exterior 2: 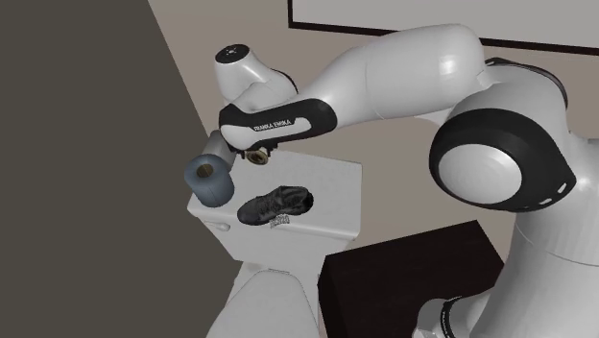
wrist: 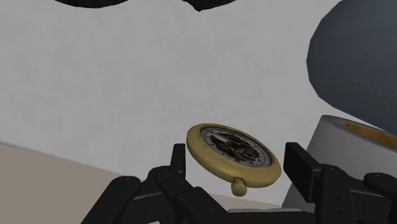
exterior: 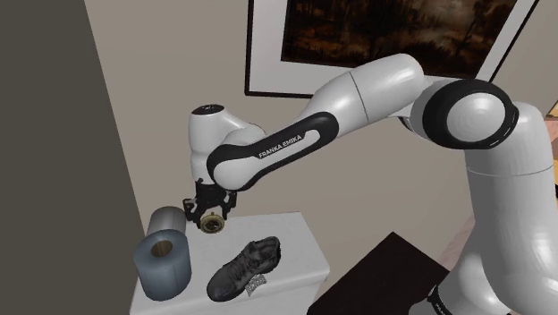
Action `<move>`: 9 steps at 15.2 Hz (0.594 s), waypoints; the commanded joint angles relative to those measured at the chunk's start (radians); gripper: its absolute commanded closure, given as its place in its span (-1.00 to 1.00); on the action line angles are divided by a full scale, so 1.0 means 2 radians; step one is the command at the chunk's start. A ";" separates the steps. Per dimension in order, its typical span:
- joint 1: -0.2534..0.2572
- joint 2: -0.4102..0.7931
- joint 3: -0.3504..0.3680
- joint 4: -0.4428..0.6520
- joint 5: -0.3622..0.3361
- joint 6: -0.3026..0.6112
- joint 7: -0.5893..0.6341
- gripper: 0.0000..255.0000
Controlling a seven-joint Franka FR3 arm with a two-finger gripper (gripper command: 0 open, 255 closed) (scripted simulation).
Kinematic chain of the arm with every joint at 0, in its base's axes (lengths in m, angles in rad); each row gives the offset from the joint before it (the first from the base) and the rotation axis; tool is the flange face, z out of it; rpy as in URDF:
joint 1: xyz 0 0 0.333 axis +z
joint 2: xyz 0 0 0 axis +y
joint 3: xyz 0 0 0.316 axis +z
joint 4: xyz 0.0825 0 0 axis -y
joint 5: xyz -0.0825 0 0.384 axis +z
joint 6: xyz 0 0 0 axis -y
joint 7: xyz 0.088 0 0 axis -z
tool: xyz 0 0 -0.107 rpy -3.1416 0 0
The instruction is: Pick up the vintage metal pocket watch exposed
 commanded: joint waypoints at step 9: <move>-0.003 -0.026 0.007 0.017 0.012 -0.041 -0.007 1.00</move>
